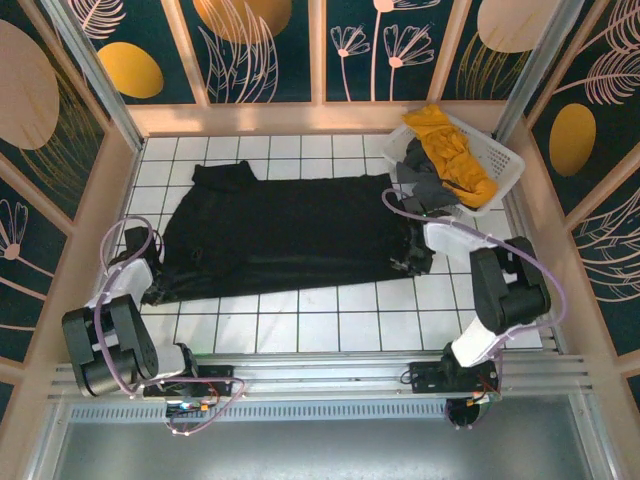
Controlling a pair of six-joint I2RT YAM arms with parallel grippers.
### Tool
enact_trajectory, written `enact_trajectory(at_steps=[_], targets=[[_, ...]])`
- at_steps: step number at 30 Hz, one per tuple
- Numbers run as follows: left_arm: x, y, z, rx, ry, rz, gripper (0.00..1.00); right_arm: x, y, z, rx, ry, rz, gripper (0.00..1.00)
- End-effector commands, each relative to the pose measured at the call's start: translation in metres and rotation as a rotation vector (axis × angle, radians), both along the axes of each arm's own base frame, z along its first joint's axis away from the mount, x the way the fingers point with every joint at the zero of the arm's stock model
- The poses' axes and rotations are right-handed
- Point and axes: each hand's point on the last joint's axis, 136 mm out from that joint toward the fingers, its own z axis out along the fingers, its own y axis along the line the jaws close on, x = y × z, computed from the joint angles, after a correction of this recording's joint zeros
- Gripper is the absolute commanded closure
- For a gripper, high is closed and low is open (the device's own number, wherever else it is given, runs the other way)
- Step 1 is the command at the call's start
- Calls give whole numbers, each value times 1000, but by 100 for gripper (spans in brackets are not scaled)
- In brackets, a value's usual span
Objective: Fold and stack the t-shirts
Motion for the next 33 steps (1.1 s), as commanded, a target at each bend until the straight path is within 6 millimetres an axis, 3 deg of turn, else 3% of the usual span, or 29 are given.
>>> enact_trajectory(at_steps=[1,4,6,10,14,17,20,28,33], targets=[[4,10,16,38,-30,53,58,-12,1,18,23,1,-8,63],[27,8,41,17,-100,16,48,17,11,41,47,-80,33,60],[44,-2,50,-38,-147,-40,44,36,29,56,113,-130,80,57],[70,-57,53,-216,-187,-203,36,60,87,86,390,-196,227,53],[54,-117,39,-349,-155,-275,34,69,117,105,530,-228,292,52],[36,-136,28,-395,-154,-250,34,72,125,108,567,-220,286,52],[31,-145,20,-440,-172,-219,34,74,131,111,597,-225,284,51],[44,-160,8,-473,-170,-225,40,71,138,106,599,-205,287,51],[51,-160,4,-473,-181,-219,55,71,136,104,589,-205,277,51]])
